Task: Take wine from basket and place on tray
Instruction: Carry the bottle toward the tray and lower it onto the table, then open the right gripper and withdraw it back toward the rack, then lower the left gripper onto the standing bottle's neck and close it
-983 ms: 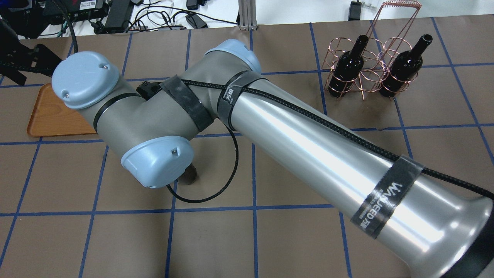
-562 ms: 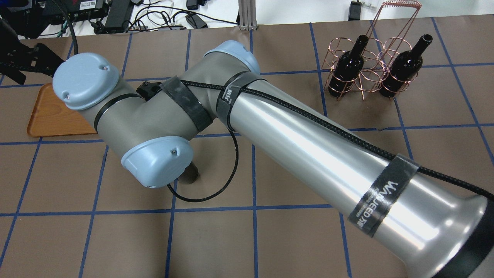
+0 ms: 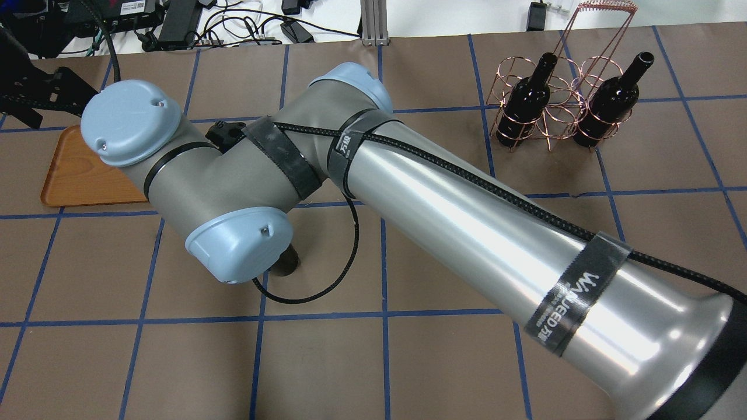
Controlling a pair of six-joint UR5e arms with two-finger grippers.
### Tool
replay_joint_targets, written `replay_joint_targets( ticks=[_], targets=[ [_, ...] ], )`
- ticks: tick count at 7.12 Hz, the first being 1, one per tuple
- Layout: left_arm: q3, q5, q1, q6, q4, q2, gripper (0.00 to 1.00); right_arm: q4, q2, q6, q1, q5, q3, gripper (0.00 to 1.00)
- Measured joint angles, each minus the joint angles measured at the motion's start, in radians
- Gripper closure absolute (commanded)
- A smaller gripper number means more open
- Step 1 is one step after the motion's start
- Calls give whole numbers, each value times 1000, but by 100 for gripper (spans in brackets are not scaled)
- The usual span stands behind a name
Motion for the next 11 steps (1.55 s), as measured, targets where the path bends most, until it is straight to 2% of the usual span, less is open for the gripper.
replay_joint_targets(
  ticks=[2, 4, 6, 9, 11],
  targets=[
    [-1, 0, -1, 0, -10, -5, 0, 6, -32, -36, -24, 6, 3, 0],
    [-1, 5, -5, -3, -15, -5, 0, 68, -115, -236, -113, 4, 21, 0],
    [-2, 4, -40, -46, -21, 9, 0, 170, -202, -480, -263, 12, 33, 0],
    [-34, -4, -235, -250, -33, 19, 0, 339, -331, -878, -536, 14, 39, 0],
    [-95, -5, -354, -329, -19, 24, 0, 418, -444, -1062, -660, 14, 99, 0]
  ],
)
